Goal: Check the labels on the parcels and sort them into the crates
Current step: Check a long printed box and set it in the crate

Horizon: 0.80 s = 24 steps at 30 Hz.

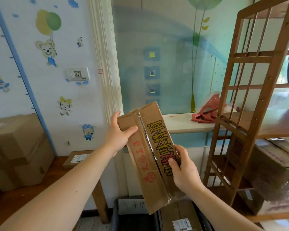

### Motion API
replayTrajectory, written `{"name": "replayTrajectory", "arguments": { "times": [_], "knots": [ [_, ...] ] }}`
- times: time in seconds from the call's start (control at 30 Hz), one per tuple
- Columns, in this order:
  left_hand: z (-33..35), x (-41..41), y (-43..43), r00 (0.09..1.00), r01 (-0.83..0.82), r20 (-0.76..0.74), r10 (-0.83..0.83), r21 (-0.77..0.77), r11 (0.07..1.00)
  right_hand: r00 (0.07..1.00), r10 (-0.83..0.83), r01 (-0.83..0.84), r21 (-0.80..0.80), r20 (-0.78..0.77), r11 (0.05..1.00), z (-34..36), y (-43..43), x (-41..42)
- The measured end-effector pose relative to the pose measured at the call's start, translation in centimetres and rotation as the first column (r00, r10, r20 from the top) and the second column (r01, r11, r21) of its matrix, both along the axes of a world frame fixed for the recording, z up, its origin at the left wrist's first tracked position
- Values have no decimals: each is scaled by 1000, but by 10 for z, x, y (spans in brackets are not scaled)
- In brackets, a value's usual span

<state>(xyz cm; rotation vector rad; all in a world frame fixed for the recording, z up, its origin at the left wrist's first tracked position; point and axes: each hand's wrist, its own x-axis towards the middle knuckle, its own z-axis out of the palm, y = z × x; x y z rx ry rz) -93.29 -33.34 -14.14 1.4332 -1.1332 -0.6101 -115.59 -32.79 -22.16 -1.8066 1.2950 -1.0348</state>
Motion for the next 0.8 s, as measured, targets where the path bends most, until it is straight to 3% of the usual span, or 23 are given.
{"name": "replayTrajectory", "arguments": {
  "times": [0.37,0.73,0.8],
  "knots": [
    [0,-5,6,998,-61,-6,60,-113,992,992,8,-11,-22,-129,1000,33,-18,23],
    [-9,6,24,986,-105,-136,95,-65,992,964,-99,3,-363,-247,932,42,-36,18],
    [-9,8,23,991,-123,-63,119,-66,990,975,-54,-1,-244,-217,970,42,-38,18]
  ]
}}
